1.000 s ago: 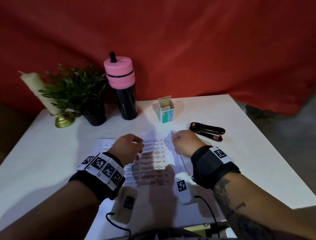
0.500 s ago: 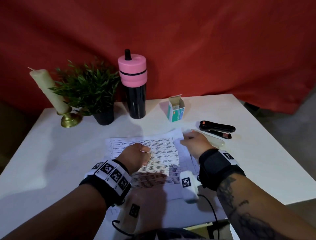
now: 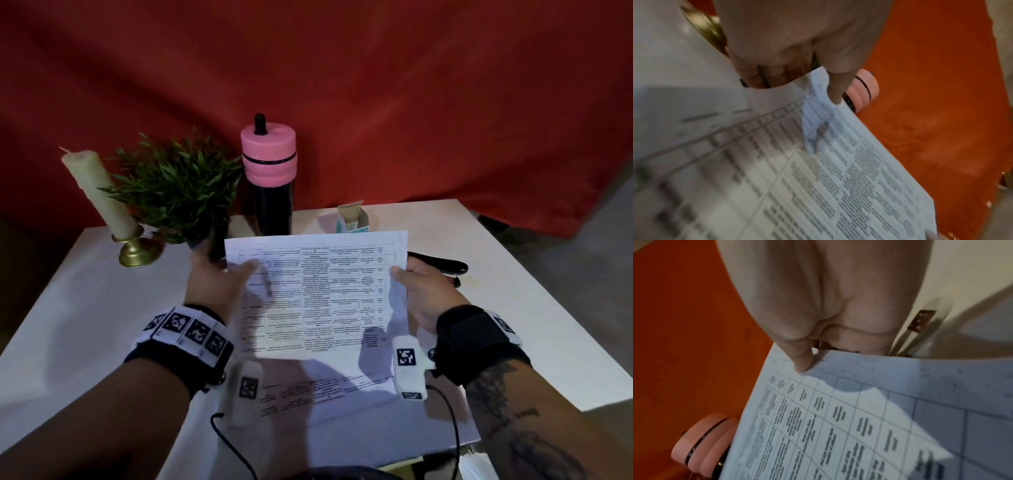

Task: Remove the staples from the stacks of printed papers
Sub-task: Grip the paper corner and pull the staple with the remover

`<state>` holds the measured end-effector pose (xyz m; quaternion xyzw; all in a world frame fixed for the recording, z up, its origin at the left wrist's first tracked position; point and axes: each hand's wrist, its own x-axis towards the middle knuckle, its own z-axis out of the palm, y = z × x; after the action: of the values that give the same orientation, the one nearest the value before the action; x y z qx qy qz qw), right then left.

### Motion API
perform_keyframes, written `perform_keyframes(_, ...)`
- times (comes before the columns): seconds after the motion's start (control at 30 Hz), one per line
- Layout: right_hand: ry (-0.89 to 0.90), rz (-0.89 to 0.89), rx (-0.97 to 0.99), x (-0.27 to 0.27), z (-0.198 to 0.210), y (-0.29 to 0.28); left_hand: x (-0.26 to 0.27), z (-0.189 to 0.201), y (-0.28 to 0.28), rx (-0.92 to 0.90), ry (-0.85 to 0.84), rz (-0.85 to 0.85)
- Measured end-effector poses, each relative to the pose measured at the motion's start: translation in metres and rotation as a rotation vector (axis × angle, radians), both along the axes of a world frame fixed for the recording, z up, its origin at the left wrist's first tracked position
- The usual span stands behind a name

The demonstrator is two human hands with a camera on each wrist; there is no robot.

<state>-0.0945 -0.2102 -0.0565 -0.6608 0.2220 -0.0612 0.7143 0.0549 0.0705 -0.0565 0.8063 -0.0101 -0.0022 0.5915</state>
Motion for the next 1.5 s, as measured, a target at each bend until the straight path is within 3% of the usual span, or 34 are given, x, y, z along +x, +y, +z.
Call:
perform_keyframes(0.2, 0.156, 0.012, -0.495, 0.013, 0.004, -0.008, -0.014, 0.012, -0.008, 0.281, -0.078, -0.147)
perform_keyframes(0.3, 0.239, -0.114, -0.816, 0.016, 0.008, -0.017, -0.010, 0.010, -0.004, 0.264, -0.069, -0.180)
perform_keyframes(0.37, 0.381, -0.144, -1.112, 0.016, 0.008, -0.024, -0.011, 0.011, -0.003, 0.257, -0.062, -0.193)
perform_keyframes(0.43, 0.651, 0.016, -1.235, 0.012, 0.005, -0.025, -0.013, 0.012, -0.004, 0.205, -0.033, -0.216)
perform_keyframes(0.5, 0.799, 0.131, -1.149, 0.009, -0.001, -0.024, -0.016, 0.015, -0.004, 0.169, 0.010, -0.259)
perform_keyframes(0.6, 0.770, 0.028, -1.054, 0.008, -0.007, -0.023, -0.021, 0.015, -0.002, 0.162, 0.071, -0.299)
perform_keyframes(0.7, 0.750, -0.100, -1.092, 0.008, 0.005, -0.021, -0.024, 0.015, -0.001, 0.164, 0.080, -0.312)
perform_keyframes(0.77, 0.617, -0.211, -1.117, 0.007, 0.021, -0.018, -0.024, 0.018, -0.001, 0.191, 0.038, -0.309)
perform_keyframes(0.9, 0.176, -0.384, -0.980, 0.008, 0.062, 0.002, -0.024, 0.029, -0.005, 0.167, -0.034, -0.313)
perform_keyframes(0.97, -0.069, -0.401, -0.774, 0.015, 0.080, 0.020, -0.027, 0.038, -0.009, 0.138, -0.079, -0.354)
perform_keyframes(1.03, -0.294, -0.377, -0.448, 0.026, 0.094, 0.042, -0.033, 0.048, -0.015, 0.110, -0.110, -0.394)
perform_keyframes(1.1, -0.407, -0.317, -0.099, 0.036, 0.103, 0.064, -0.038, 0.057, -0.020, 0.085, -0.115, -0.434)
perform_keyframes(1.17, -0.422, -0.290, 0.108, 0.045, 0.107, 0.083, -0.042, 0.065, -0.024, 0.065, -0.125, -0.468)
perform_keyframes(1.23, -0.427, -0.327, 0.078, 0.049, 0.109, 0.097, -0.046, 0.072, -0.027, 0.048, -0.145, -0.483)
perform_keyframes(1.37, -0.507, -0.336, -0.181, 0.048, 0.106, 0.111, -0.054, 0.083, -0.028, -0.019, -0.164, -0.497)
perform_keyframes(1.5, -0.480, -0.301, -0.267, 0.051, 0.102, 0.123, -0.058, 0.089, -0.028, -0.029, -0.192, -0.478)
